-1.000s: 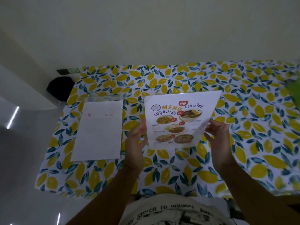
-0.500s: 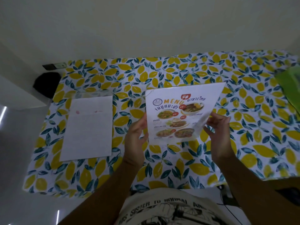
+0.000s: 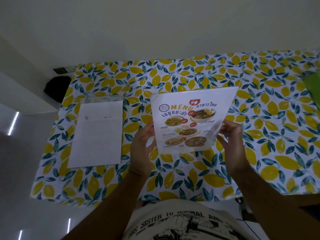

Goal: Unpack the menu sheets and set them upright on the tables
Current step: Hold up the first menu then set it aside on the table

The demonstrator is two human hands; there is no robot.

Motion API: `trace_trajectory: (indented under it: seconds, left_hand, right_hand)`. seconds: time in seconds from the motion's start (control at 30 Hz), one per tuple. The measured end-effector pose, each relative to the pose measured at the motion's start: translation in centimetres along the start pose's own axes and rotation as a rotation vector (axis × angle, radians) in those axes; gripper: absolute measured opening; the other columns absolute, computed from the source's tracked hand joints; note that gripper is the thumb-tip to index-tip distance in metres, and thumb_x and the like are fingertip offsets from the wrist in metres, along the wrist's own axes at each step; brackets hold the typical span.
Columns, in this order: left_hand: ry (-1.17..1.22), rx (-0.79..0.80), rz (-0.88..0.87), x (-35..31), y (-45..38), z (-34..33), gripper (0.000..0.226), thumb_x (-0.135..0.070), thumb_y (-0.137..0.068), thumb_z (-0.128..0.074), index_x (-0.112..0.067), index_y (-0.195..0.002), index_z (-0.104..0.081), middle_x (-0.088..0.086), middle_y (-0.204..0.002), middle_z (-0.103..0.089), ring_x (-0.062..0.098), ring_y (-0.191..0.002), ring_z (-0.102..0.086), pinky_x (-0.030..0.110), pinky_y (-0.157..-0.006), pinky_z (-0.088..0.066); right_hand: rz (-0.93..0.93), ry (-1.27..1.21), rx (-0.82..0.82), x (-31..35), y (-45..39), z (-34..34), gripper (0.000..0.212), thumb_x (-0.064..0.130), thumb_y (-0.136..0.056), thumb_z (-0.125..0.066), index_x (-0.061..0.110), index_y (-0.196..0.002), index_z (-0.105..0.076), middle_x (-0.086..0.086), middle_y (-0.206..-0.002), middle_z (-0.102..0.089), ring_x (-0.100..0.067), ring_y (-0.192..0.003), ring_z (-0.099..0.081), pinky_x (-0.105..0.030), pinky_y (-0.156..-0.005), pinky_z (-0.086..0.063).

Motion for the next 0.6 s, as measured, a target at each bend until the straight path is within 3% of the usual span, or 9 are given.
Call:
trace_trajectory:
  seconds: [0.13, 0.3, 0.37, 0.47, 0.53, 0.6]
  left_hand:
    - [0.028, -0.031, 0.024, -0.2, 0.1, -0.1, 0.042, -0.016, -0.103, -0.042, -0.042, -0.103, -0.075, 0.008, -0.130, -0.067, 0.017, -0.118, -0.063, 0.040, -0.094, -0.053]
    - [0.047, -0.048, 0.000, -0.1, 0.4, -0.3, 0.035, -0.023, -0.098, -0.047, -0.040, -0.098, -0.077, -0.009, -0.123, -0.071, 0.015, -0.119, -0.063, 0.042, -0.096, -0.051]
    - [0.033, -0.042, -0.021, 0.2, 0.3, -0.2, 0.031, -0.022, -0.096, -0.048, -0.035, -0.104, -0.075, -0.018, -0.118, -0.072, 0.010, -0.117, -0.064, 0.038, -0.094, -0.051]
    - [0.009, -0.032, -0.041, 0.7, 0.0, 0.1, 0.036, -0.006, -0.101, -0.044, -0.027, -0.101, -0.074, -0.023, -0.118, -0.071, 0.006, -0.115, -0.064, 0.034, -0.092, -0.053]
    - [-0.043, -0.020, -0.091, 1.0, -0.1, 0.5, 0.037, -0.006, -0.100, -0.044, -0.030, -0.108, -0.072, -0.016, -0.123, -0.069, 0.007, -0.119, -0.062, 0.029, -0.094, -0.053]
    - [-0.196, 0.004, -0.191, 1.2, 0.0, 1.2, 0.035, -0.018, -0.099, -0.042, -0.030, -0.124, -0.064, -0.002, -0.137, -0.061, 0.013, -0.131, -0.053, 0.034, -0.106, -0.045]
  right_hand:
    - [0.002, 0.005, 0.001, 0.2, 0.0, -0.2, 0.075, 0.083, -0.076, -0.042, 0.025, -0.123, -0.054, -0.003, -0.112, -0.055, -0.011, -0.106, -0.057, -0.031, -0.095, -0.045]
    - [-0.001, 0.058, 0.030, -0.2, -0.2, 0.3, 0.090, 0.078, -0.081, -0.041, 0.006, -0.134, -0.047, -0.018, -0.124, -0.055, -0.029, -0.117, -0.055, -0.045, -0.102, -0.044]
    - [0.005, 0.086, 0.035, 0.0, -0.3, 0.5, 0.077, 0.072, -0.086, -0.042, 0.010, -0.130, -0.050, -0.016, -0.123, -0.057, -0.028, -0.116, -0.057, -0.044, -0.100, -0.046]
    - [0.003, 0.124, 0.019, 0.5, -0.2, 0.6, 0.030, 0.047, -0.092, -0.047, 0.029, -0.116, -0.053, 0.002, -0.113, -0.057, -0.012, -0.106, -0.058, -0.034, -0.093, -0.046]
    - [0.046, 0.198, -0.032, 0.9, 0.1, 0.9, 0.025, 0.038, -0.091, -0.051, 0.029, -0.114, -0.052, 0.007, -0.108, -0.055, -0.011, -0.104, -0.056, -0.035, -0.092, -0.046]
    - [0.102, 0.331, -0.033, 1.4, 0.8, 0.8, 0.030, 0.036, -0.091, -0.054, 0.022, -0.118, -0.052, 0.004, -0.108, -0.056, -0.015, -0.105, -0.056, -0.036, -0.093, -0.047]
Point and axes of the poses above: each hand's wrist, its own y-axis away from the middle knuckle, its own z-axis out of the back of the hand, x = y × z, the point moved 2 cm from there along -y, towards the middle knuckle
